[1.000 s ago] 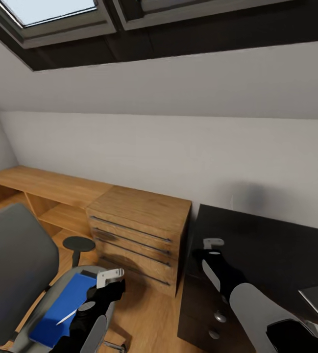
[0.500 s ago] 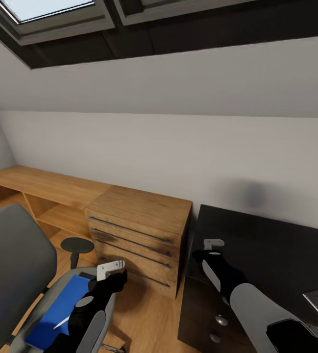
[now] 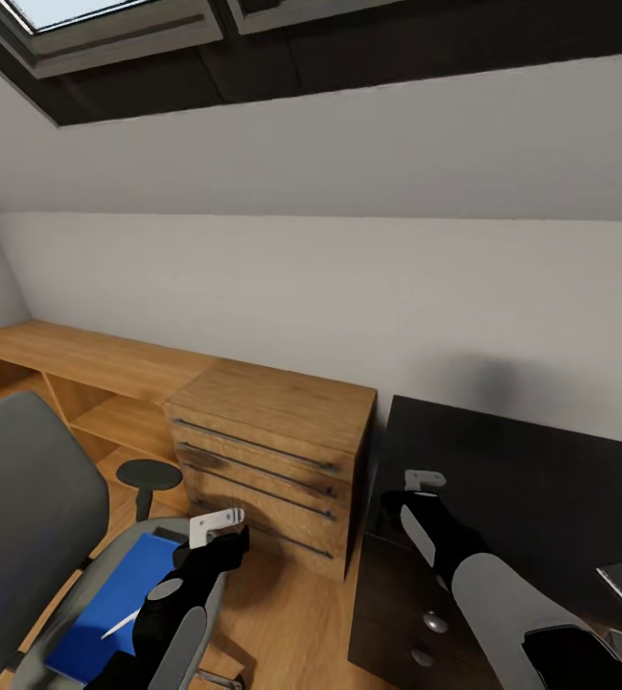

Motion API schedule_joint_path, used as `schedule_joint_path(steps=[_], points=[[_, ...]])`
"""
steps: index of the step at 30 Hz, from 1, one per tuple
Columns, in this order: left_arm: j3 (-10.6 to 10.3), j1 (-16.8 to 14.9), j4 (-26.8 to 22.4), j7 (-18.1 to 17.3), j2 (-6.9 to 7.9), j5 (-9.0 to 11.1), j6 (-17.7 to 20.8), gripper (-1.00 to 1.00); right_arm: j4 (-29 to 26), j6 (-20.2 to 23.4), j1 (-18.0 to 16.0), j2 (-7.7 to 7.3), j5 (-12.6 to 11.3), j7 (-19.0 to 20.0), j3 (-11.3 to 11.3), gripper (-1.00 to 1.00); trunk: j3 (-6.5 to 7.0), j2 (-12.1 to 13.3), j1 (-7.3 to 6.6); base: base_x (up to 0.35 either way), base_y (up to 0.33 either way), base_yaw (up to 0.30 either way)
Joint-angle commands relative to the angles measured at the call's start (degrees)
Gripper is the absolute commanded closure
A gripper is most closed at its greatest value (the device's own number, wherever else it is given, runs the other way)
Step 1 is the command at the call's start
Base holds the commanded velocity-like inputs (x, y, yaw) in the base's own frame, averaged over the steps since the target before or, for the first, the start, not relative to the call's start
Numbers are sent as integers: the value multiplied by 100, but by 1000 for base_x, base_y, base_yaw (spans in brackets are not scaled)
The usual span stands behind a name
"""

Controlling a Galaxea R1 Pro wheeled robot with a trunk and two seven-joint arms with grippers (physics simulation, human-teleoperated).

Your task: In the bedroom, organize the workspace by keeping the computer under the desk, ensuring the monitor is on the desk, placing the keyboard on the desk next to the monitor, placing the mouse on the desk next to the keyboard, moving the folder from the swivel chair onto the desk next to the mouse, stacking the notebook on top of the folder with the pen on top of the notebook, and positioning the swivel chair next to the desk.

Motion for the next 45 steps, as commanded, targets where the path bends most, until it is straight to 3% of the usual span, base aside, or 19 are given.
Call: schedule_joint_path(steps=[1,12,21,30,31,45], points=[[-8,-5,-7,57,1,60,9,-100,-9,36,-3,-4,-61,-50,47,-100,-25,-46,23,0,0,0],[-8,-5,-7,57,1,60,9,-100,-6,195,-3,8,-71,-43,-28,-100,-222,-487,264,0,0,0],[-8,-5,-7,57,1,60,9,-100,-19,439,-3,-4,-508,-19,-37,-100,-222,-487,264,0,0,0],[-8,-5,-7,57,1,60,9,-100,-29,539,-3,-6,-564,92,-39,-100,-222,-487,264,0,0,0],[-8,-5,-7,57,1,60,9,-100,-29,541,-3,-6,-565,100,-39,100,-222,-487,264,0,0,0],[-16,-5,16,57,1,61,9,-100,-71,540,-3,-7,-566,132,-39,100,-222,-487,264,0,0,0]])
